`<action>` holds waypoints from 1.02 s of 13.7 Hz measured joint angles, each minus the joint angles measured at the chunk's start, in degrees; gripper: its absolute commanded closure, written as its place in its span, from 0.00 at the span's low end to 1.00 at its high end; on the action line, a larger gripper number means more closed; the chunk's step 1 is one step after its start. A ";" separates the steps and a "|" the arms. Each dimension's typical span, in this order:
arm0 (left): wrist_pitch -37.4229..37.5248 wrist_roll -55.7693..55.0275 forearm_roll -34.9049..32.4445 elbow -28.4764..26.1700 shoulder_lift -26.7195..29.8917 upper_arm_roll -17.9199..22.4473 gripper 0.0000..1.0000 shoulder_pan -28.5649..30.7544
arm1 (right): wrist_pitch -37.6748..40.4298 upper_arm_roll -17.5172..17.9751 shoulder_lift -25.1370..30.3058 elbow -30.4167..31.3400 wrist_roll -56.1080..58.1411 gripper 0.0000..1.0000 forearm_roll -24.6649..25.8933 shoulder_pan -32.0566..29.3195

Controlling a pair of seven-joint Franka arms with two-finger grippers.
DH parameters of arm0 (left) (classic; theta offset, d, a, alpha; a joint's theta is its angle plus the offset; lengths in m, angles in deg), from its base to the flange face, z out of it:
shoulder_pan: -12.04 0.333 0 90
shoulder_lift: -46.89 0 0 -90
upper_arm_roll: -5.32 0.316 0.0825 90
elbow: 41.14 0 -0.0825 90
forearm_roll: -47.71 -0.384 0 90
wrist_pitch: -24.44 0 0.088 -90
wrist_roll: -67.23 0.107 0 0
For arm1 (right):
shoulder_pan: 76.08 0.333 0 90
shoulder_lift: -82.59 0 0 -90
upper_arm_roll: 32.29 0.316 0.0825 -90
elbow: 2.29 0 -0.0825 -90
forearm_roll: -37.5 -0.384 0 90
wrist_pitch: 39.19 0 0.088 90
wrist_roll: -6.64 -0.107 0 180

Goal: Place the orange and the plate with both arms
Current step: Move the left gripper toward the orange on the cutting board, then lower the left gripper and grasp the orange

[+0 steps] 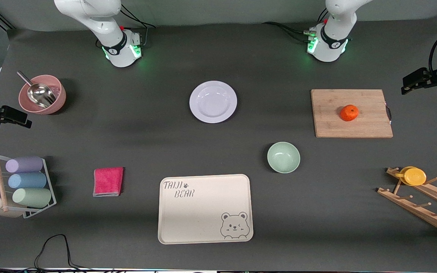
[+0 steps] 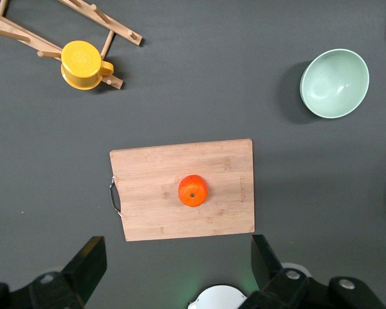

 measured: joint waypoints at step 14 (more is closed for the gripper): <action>-26.42 0.71 0.22 -37.48 8.67 0.87 0.00 -0.09 | 0.00 0.00 0.02 0.03 0.00 0.00 0.00 0.04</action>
